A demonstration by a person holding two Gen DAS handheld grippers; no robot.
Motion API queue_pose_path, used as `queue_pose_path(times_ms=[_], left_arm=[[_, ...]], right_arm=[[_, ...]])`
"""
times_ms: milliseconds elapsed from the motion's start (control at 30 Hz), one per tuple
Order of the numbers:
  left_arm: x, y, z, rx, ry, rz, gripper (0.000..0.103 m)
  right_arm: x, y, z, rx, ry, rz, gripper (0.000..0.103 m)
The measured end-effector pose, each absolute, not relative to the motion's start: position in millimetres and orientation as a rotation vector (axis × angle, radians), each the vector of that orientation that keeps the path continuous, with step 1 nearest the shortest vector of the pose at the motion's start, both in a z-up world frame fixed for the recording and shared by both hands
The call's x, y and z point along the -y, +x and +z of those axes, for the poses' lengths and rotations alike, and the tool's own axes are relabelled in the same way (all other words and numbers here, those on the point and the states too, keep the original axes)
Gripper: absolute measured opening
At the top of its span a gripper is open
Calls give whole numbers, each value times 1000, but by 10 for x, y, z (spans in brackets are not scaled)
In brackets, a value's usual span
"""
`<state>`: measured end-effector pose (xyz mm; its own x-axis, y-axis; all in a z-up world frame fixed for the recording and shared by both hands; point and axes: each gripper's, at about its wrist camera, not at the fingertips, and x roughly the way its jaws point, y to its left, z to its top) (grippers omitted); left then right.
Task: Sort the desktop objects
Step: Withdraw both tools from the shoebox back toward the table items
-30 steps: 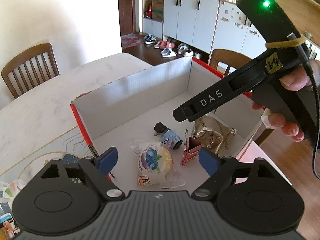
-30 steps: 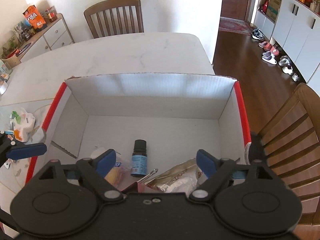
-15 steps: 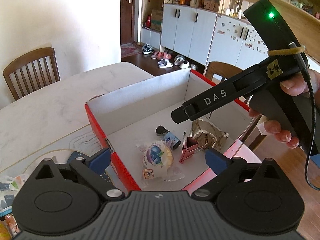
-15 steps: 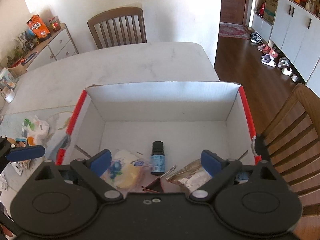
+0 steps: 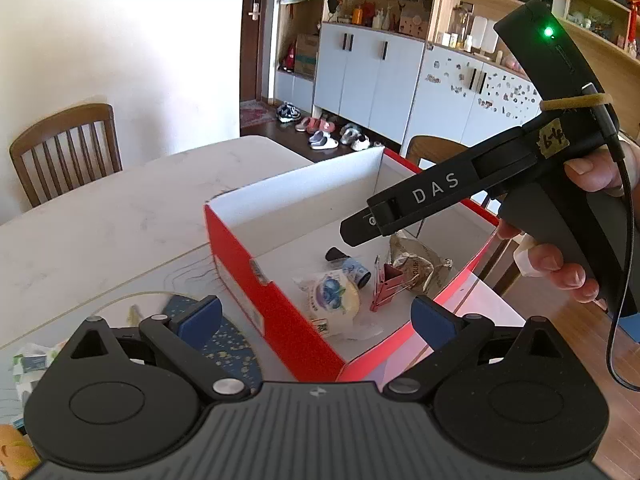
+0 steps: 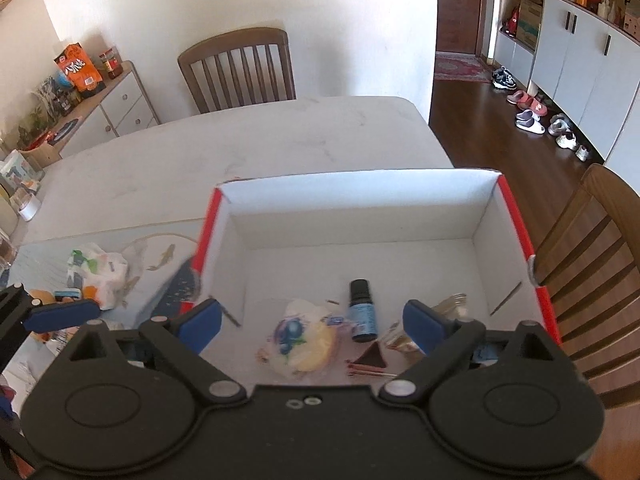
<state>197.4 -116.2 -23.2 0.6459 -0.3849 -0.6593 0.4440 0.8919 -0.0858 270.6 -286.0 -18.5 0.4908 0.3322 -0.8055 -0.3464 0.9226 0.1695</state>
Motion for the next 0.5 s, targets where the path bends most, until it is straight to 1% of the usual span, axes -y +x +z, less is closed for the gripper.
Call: queue_pose_path(times_ms=[500], left_arm=[[445, 1621, -177, -700, 58, -416, 101]], right_arm=[[2162, 2408, -113, -972, -29, 459, 98]])
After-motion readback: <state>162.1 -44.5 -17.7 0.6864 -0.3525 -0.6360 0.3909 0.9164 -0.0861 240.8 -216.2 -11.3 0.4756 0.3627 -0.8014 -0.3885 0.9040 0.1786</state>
